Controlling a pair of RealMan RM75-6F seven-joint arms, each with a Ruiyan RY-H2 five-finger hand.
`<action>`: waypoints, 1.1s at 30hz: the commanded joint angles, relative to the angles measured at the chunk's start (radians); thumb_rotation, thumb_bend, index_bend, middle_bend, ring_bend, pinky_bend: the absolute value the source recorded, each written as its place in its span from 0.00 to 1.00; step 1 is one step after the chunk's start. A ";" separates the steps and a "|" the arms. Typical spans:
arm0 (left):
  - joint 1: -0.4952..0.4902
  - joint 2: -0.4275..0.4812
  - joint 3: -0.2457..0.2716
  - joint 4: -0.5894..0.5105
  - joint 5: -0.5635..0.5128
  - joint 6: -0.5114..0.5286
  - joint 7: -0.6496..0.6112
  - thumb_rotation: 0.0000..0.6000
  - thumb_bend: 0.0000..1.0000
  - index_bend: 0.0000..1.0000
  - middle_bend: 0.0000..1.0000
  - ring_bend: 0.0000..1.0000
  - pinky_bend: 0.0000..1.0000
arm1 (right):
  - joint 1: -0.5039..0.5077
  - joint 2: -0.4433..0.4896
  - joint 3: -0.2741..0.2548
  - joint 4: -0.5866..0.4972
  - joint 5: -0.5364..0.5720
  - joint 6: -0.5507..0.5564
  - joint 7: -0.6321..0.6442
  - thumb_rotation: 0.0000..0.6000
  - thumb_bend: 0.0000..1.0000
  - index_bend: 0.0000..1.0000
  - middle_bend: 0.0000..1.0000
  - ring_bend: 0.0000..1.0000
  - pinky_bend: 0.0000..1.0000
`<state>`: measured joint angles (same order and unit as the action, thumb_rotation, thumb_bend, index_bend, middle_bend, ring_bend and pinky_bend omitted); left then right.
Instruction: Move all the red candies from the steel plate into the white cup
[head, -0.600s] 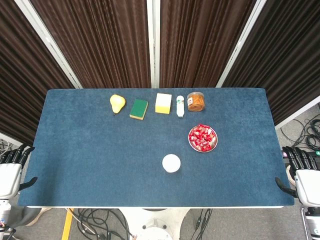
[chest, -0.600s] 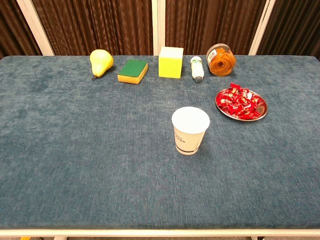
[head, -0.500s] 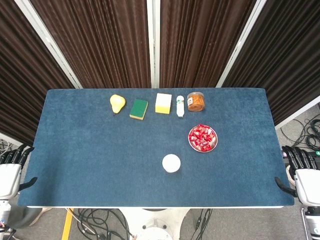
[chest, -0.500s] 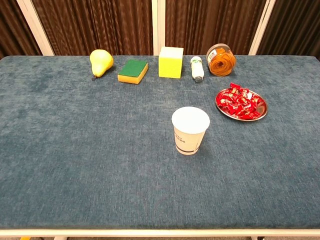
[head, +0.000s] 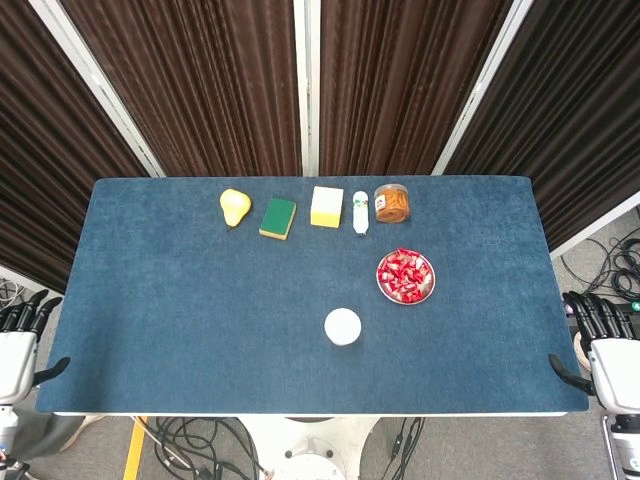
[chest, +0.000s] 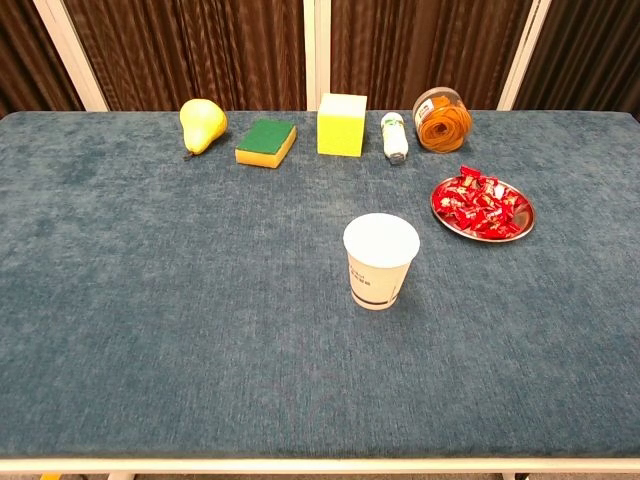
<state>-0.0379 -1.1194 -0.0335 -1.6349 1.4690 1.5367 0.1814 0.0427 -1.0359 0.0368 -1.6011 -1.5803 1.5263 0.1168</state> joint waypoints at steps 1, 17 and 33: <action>0.001 -0.001 -0.001 0.000 0.001 0.003 -0.003 1.00 0.00 0.22 0.21 0.21 0.20 | 0.017 0.010 0.003 -0.006 -0.003 -0.023 0.006 1.00 0.21 0.03 0.07 0.00 0.06; 0.001 -0.005 -0.003 -0.005 0.004 0.000 -0.004 1.00 0.00 0.22 0.21 0.21 0.20 | 0.406 -0.114 0.149 0.043 0.226 -0.553 -0.119 1.00 0.22 0.25 0.07 0.00 0.06; 0.002 -0.006 -0.007 0.008 -0.012 -0.011 -0.018 1.00 0.00 0.22 0.21 0.21 0.20 | 0.623 -0.390 0.142 0.332 0.428 -0.809 -0.301 1.00 0.27 0.35 0.08 0.00 0.07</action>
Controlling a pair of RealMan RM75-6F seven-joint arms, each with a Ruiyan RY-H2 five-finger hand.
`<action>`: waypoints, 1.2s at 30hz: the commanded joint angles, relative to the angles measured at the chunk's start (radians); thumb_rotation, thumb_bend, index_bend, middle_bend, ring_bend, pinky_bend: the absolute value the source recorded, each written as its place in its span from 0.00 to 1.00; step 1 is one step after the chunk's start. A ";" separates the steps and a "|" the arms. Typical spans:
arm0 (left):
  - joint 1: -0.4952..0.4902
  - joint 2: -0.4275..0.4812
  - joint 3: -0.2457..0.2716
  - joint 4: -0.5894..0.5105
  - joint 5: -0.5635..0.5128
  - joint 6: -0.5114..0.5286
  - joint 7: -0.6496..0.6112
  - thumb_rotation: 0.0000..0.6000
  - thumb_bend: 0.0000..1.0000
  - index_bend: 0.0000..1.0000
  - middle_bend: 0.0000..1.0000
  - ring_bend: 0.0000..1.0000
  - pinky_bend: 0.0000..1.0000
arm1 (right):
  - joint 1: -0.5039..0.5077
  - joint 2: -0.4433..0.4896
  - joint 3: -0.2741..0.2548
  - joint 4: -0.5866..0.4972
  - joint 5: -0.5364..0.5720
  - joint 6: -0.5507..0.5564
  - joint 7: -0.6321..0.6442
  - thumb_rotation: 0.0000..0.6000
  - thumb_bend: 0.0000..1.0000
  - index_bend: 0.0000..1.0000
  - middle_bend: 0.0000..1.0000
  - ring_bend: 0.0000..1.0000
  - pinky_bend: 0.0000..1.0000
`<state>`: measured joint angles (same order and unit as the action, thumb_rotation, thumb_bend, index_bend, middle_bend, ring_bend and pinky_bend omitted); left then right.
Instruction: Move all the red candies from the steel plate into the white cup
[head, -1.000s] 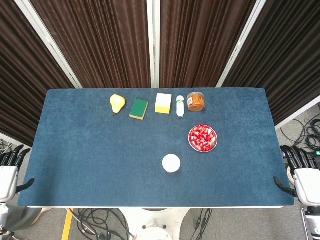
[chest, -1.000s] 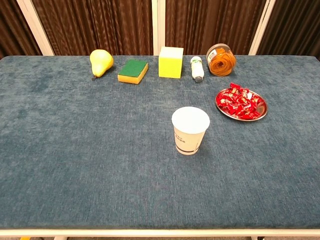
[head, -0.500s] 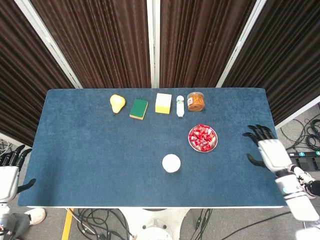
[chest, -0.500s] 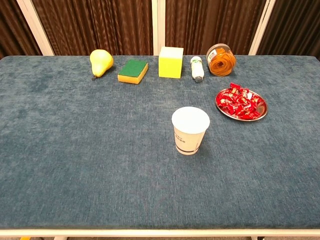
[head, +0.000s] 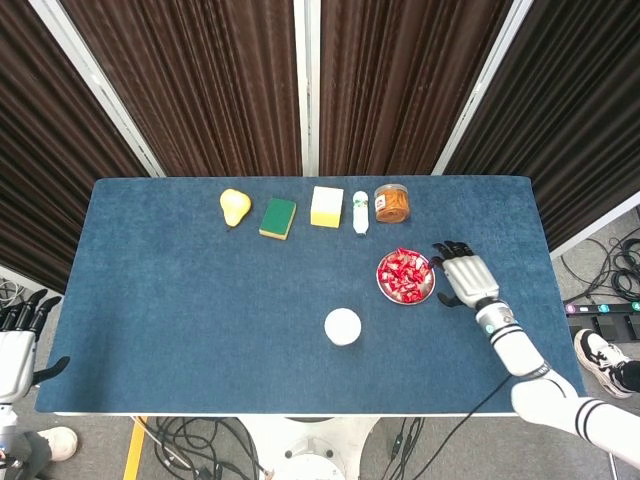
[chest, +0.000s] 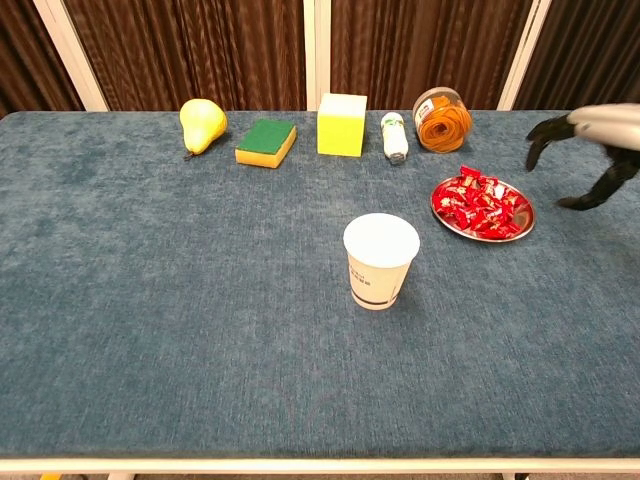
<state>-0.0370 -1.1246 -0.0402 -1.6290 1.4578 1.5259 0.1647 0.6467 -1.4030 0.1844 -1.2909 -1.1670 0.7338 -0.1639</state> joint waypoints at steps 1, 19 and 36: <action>0.001 -0.002 0.000 0.003 -0.002 -0.001 -0.002 1.00 0.00 0.22 0.21 0.21 0.20 | 0.025 -0.031 -0.007 0.030 0.021 -0.021 -0.028 1.00 0.28 0.36 0.08 0.00 0.07; 0.009 -0.012 0.001 0.035 -0.007 -0.001 -0.035 1.00 0.00 0.22 0.21 0.21 0.20 | 0.110 -0.137 -0.022 0.134 0.123 -0.065 -0.118 1.00 0.28 0.42 0.09 0.00 0.07; 0.017 -0.015 0.001 0.052 -0.011 0.002 -0.052 1.00 0.00 0.22 0.21 0.21 0.20 | 0.149 -0.195 -0.040 0.191 0.171 -0.078 -0.153 1.00 0.31 0.55 0.11 0.00 0.07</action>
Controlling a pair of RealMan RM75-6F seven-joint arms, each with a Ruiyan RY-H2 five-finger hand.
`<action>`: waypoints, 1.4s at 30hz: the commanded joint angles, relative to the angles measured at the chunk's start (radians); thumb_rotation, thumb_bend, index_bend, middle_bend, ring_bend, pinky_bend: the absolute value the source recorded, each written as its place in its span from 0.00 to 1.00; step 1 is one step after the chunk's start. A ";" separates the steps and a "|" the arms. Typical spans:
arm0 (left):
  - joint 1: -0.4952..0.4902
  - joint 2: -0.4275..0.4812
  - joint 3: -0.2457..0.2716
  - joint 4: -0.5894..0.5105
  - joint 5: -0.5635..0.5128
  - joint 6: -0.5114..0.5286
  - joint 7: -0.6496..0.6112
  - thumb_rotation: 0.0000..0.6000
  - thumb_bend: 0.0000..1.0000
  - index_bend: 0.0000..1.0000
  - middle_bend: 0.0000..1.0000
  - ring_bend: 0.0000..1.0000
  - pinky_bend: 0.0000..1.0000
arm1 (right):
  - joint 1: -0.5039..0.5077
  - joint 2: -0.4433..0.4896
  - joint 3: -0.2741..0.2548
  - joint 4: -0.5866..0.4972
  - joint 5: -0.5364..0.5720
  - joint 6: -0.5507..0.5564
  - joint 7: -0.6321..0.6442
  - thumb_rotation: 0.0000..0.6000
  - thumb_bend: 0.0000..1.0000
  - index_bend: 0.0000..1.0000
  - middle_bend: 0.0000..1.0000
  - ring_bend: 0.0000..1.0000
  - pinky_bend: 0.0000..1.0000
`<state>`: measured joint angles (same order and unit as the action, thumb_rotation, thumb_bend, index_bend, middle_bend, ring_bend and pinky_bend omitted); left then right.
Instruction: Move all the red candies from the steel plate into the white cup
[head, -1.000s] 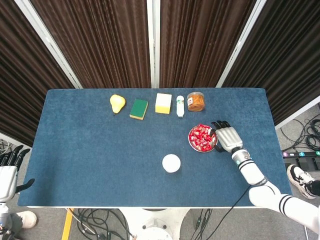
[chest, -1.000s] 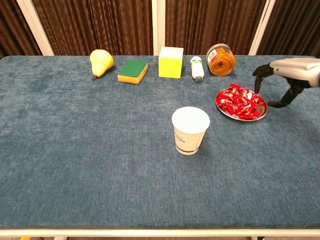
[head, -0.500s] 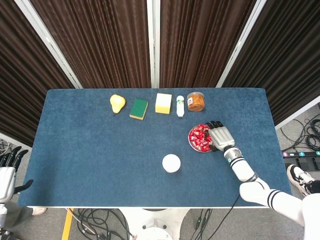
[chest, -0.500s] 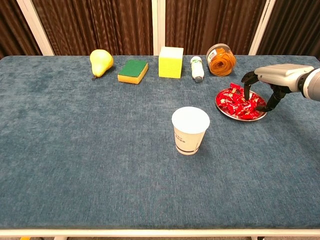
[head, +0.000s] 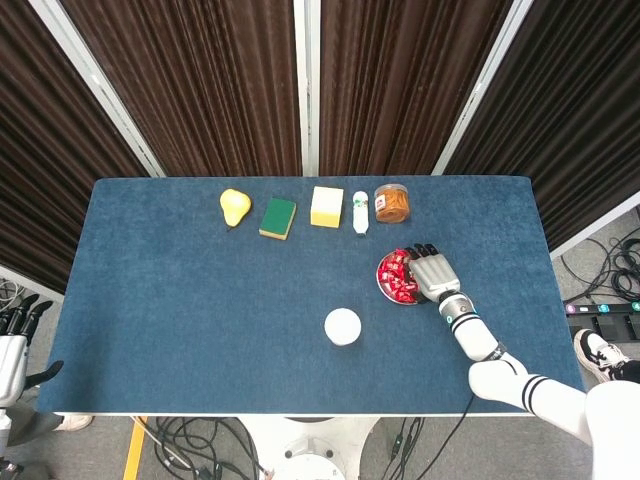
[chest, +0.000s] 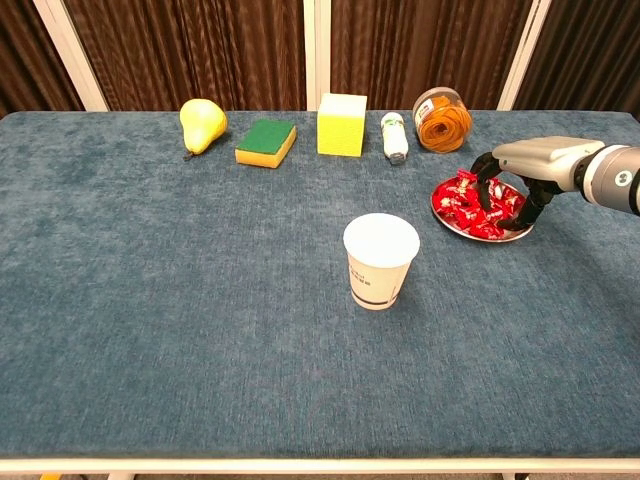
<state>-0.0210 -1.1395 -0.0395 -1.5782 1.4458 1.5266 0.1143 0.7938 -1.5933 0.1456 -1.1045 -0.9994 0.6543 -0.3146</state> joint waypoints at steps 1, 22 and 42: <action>0.001 -0.001 0.000 0.003 0.001 0.002 -0.003 1.00 0.00 0.22 0.21 0.21 0.20 | 0.002 -0.007 -0.002 0.006 0.005 0.003 -0.002 1.00 0.32 0.57 0.11 0.00 0.07; 0.005 0.000 -0.007 0.013 0.006 0.014 -0.014 1.00 0.00 0.22 0.21 0.21 0.20 | -0.063 0.298 0.034 -0.515 -0.277 0.238 0.134 1.00 0.37 0.66 0.14 0.00 0.07; 0.013 -0.005 -0.004 0.025 0.007 0.017 -0.028 1.00 0.00 0.22 0.21 0.21 0.20 | 0.027 0.132 -0.024 -0.490 -0.258 0.151 0.003 1.00 0.37 0.58 0.13 0.00 0.07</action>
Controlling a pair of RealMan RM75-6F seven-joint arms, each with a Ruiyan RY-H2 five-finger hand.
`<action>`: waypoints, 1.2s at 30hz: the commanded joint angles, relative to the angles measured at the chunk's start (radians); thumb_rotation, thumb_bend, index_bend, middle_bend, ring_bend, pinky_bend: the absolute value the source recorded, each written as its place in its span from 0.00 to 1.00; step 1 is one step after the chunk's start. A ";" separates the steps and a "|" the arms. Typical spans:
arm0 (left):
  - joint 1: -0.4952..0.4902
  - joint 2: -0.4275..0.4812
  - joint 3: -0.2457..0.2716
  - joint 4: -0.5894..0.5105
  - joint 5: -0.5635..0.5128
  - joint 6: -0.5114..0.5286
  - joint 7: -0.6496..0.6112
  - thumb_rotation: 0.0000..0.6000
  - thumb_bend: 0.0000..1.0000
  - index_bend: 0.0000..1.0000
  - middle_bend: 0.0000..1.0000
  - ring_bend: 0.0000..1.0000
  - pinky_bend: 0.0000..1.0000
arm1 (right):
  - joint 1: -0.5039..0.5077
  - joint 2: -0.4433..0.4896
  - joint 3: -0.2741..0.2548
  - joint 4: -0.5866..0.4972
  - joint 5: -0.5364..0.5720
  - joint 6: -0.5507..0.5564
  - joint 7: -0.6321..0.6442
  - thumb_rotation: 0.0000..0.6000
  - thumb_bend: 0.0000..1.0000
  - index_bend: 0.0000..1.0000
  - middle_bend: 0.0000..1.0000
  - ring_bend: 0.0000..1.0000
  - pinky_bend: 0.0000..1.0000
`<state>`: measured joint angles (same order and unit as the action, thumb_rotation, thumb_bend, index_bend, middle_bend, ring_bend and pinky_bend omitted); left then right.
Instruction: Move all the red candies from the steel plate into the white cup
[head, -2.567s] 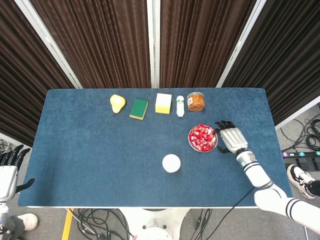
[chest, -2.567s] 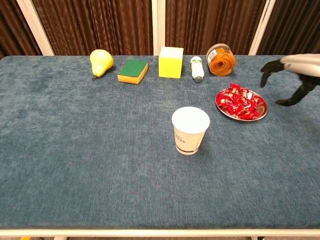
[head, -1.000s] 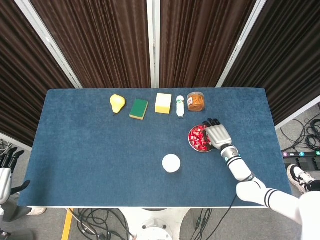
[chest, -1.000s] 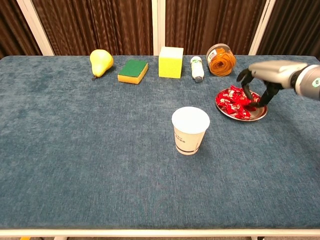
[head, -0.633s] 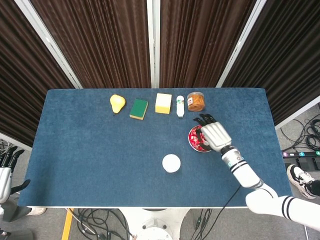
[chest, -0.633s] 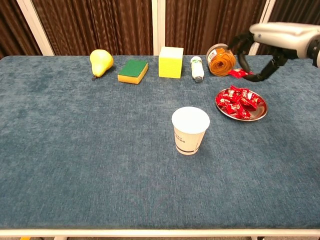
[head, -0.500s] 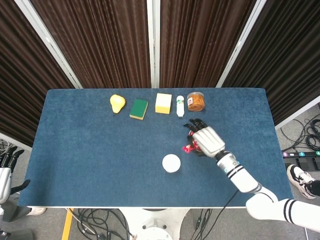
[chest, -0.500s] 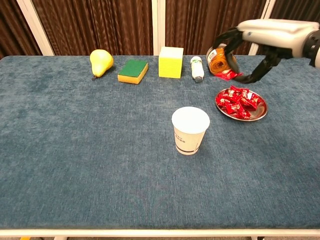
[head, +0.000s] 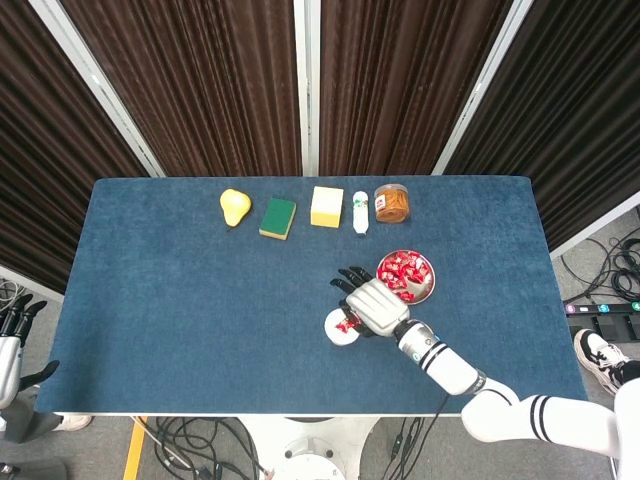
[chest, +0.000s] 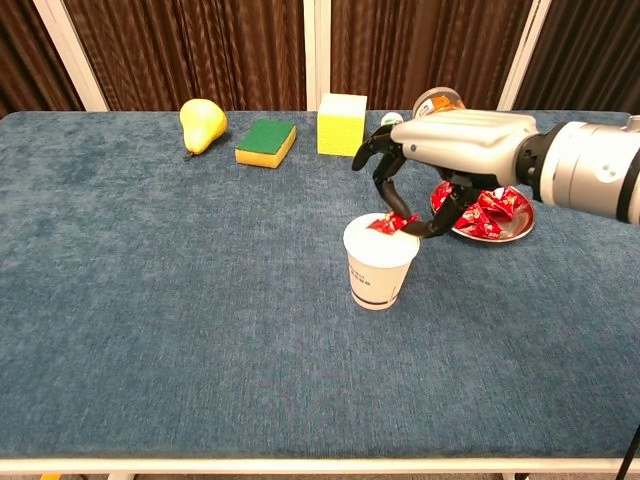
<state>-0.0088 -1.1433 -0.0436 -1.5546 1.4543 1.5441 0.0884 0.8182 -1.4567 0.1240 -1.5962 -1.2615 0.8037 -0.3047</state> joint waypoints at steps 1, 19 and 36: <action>0.001 -0.002 0.000 0.003 -0.002 0.000 -0.003 1.00 0.00 0.22 0.21 0.21 0.20 | 0.003 -0.006 -0.004 0.001 0.007 0.001 -0.010 1.00 0.37 0.56 0.13 0.00 0.07; 0.002 -0.007 0.000 0.011 0.000 -0.002 -0.008 1.00 0.00 0.22 0.21 0.21 0.20 | 0.006 0.020 -0.018 -0.031 0.019 0.009 -0.010 1.00 0.28 0.20 0.08 0.00 0.04; -0.001 -0.010 -0.003 0.018 0.000 -0.007 -0.013 1.00 0.00 0.22 0.21 0.21 0.20 | -0.054 0.158 0.025 -0.046 0.023 0.118 0.067 1.00 0.21 0.15 0.10 0.00 0.03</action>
<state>-0.0092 -1.1526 -0.0467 -1.5372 1.4534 1.5372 0.0753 0.7833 -1.3283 0.1428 -1.6429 -1.2497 0.9032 -0.2436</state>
